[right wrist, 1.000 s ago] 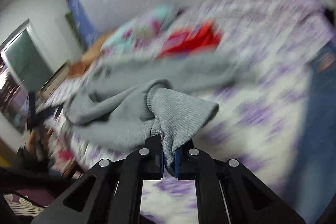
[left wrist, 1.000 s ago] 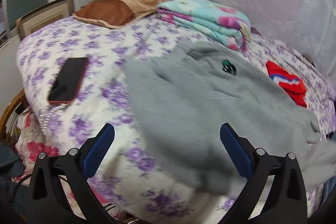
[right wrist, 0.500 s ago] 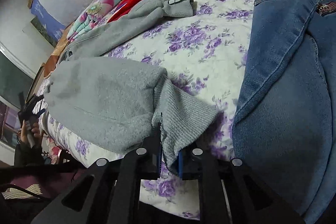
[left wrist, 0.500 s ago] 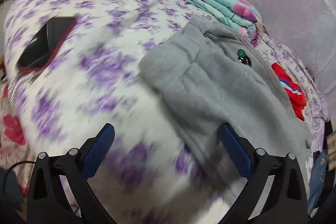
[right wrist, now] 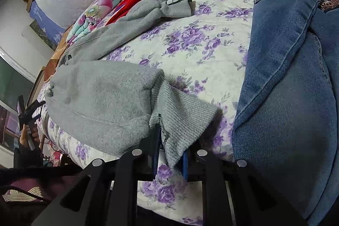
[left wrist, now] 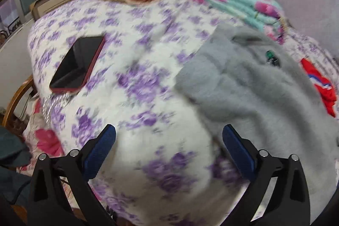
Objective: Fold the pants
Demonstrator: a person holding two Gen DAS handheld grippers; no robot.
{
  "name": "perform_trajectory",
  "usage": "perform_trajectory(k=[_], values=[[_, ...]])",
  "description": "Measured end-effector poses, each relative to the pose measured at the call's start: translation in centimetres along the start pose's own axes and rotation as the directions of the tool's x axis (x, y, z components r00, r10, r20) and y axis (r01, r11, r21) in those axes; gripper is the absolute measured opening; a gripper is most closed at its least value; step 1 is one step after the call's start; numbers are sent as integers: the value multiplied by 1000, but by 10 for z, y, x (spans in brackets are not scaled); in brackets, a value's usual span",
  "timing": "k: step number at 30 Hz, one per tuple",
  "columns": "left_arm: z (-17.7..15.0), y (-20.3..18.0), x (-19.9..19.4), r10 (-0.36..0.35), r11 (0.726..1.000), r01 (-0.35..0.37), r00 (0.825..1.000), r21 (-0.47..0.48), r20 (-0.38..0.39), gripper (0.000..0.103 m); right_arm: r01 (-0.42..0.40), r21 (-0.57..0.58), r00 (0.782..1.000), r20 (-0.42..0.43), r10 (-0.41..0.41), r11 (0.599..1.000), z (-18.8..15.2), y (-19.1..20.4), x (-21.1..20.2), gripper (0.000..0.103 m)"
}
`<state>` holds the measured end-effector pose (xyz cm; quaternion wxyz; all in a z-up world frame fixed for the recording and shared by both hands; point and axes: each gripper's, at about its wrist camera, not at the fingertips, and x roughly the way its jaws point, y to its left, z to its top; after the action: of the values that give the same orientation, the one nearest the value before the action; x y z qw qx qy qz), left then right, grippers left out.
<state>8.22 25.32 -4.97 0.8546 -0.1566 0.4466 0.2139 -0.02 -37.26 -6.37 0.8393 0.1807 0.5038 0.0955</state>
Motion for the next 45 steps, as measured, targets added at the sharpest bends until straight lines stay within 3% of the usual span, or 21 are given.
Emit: perform_trajectory(k=[3,10,14,17,20,22,24,26,27,33,35,37,39,40,41,44,45], values=[[0,-5,17,4,1000,-4,1000,1,-31,98,0,-4,1000,10,0,1000,-2,0,0,18],[8,-36,30,20,999,-20,1000,49,-1,95,-2,0,1000,24,2,1000,-6,2,-2,19],[4,-52,24,16,993,-16,1000,121,7,61,-11,3,1000,29,11,1000,-6,0,-1,19],[3,-57,18,0,992,-2,1000,128,14,49,-11,3,999,33,11,1000,-6,0,-1,19],[3,-57,18,-21,993,20,1000,117,13,49,-16,2,999,40,16,1000,-7,-1,-1,19],[3,-53,24,-41,995,41,999,89,-1,57,-20,4,999,43,20,1000,-8,-1,-1,19],[5,-47,29,-84,995,84,996,59,-7,58,-22,1,999,49,22,1000,-8,-2,0,18],[6,-42,23,-126,991,126,992,42,-1,1,-31,11,998,57,31,999,-8,-4,-1,17],[7,-38,17,-152,988,152,988,28,-2,0,-36,19,997,63,34,999,-7,-5,-3,15],[7,-5,-62,-169,985,165,978,47,121,0,-80,-51,988,129,86,995,-2,10,-40,11],[6,-1,-61,-165,985,161,982,57,93,0,-45,-88,991,123,56,995,-1,17,-44,11],[6,1,-34,-201,979,201,980,24,9,2,-28,-84,994,104,37,996,2,15,-37,11],[8,-6,1,-254,967,253,964,-32,-78,28,-24,-55,996,81,29,998,3,9,-28,12],[9,-10,14,-276,961,271,955,-59,-104,50,-26,-42,997,74,29,999,2,7,-24,14],[11,-15,24,-303,952,294,947,-88,-112,61,-26,-33,997,74,29,999,0,5,-21,14],[23,-30,35,-303,949,293,950,-115,-79,79,-25,-31,997,74,27,999,-4,3,-19,15],[30,-33,39,-316,944,306,946,-125,-73,80,-26,-29,997,73,28,999,-5,2,-20,16]])
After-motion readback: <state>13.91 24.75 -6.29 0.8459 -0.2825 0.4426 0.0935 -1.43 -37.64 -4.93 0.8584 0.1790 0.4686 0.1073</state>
